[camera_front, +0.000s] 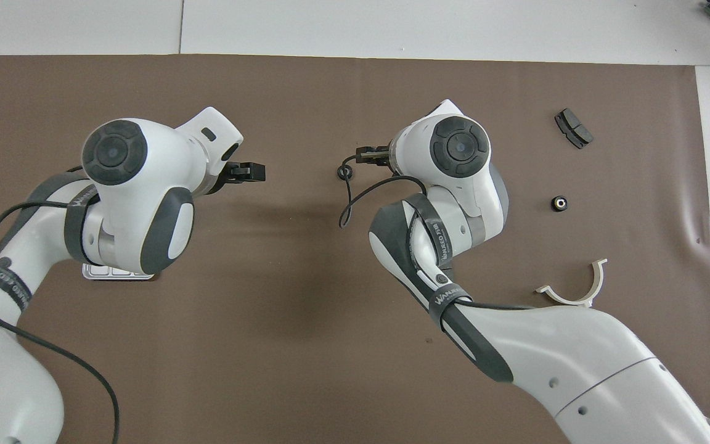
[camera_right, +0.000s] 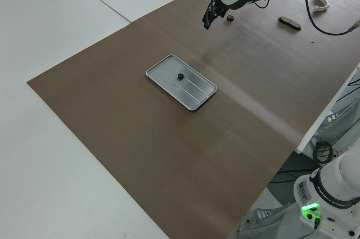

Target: Place bearing gear from tray to pile

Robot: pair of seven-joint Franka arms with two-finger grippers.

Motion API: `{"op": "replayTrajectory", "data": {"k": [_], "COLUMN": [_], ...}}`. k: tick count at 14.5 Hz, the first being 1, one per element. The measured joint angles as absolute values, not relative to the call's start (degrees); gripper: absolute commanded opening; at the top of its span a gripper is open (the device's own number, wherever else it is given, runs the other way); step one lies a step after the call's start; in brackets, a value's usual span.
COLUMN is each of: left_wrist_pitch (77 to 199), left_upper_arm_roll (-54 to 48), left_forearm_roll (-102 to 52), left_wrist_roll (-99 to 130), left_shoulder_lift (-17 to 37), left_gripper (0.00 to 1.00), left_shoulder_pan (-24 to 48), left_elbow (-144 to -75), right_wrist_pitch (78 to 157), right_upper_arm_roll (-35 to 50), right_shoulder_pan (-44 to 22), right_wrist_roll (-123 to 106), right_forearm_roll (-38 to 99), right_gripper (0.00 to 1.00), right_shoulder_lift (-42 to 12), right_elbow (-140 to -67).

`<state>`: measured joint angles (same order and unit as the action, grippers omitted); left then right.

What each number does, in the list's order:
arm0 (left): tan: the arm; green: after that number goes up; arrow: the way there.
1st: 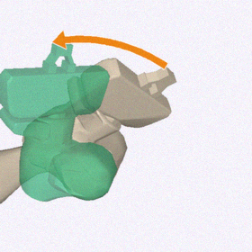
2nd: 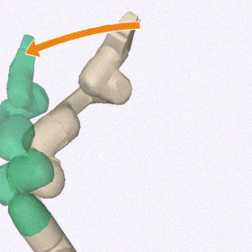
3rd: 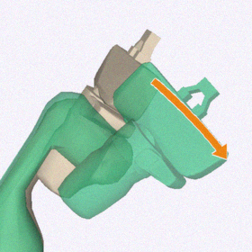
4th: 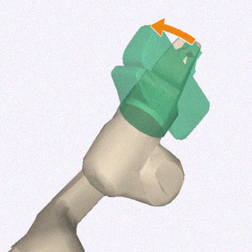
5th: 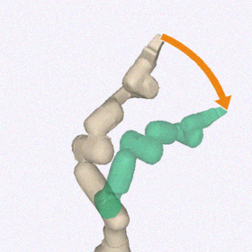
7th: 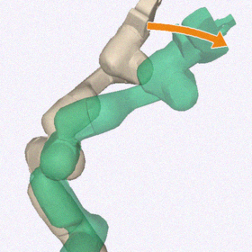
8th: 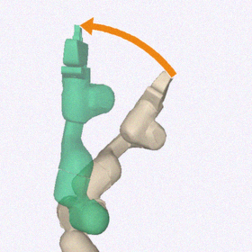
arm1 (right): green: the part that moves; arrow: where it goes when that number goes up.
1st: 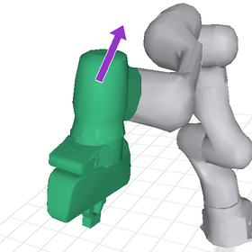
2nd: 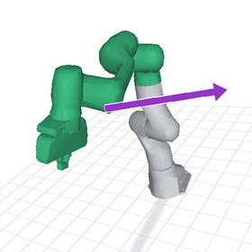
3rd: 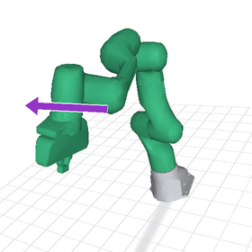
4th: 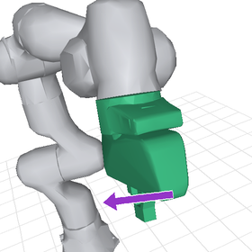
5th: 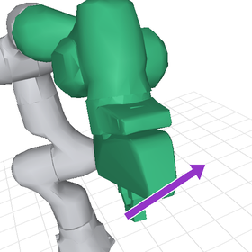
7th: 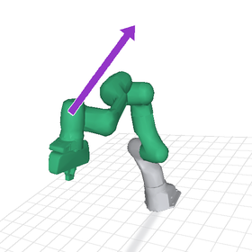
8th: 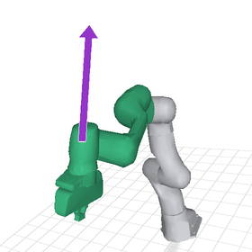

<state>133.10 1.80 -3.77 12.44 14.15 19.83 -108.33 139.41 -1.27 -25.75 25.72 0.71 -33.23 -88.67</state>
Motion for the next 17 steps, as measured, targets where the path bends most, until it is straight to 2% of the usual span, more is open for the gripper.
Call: {"op": "replayTrajectory", "data": {"k": [3, 6, 12, 17], "left_wrist_pitch": [126.95, 126.35, 138.52, 145.14], "left_upper_arm_roll": [1.9, 1.92, 1.87, 1.8], "left_forearm_roll": [-3.77, -3.77, -3.77, -3.77], "left_wrist_roll": [5.53, -0.81, -6.38, -6.67], "left_shoulder_lift": [11.06, 10.32, 10.1, 12.74], "left_gripper": [1.0, 1.0, 1.0, 1.0], "left_shoulder_pan": [13.69, 8.13, 3.19, 2.97], "left_elbow": [-108.74, -110.27, -119.56, -121.38], "right_wrist_pitch": [140.61, 142.03, 144.78, 147.7], "right_upper_arm_roll": [-1.25, -1.26, -1.32, -1.28], "right_shoulder_pan": [-26.8, -28.4, -28.4, -29.28], "right_wrist_roll": [26.31, 28.07, 28.1, 27.95], "right_forearm_roll": [0.71, 0.71, 0.71, -0.71], "right_gripper": [1.0, 1.0, 1.0, 1.0], "right_shoulder_lift": [-35.71, -38.34, -40.63, -42.09], "right_elbow": [-86.25, -83.59, -81.35, -81.26]}}
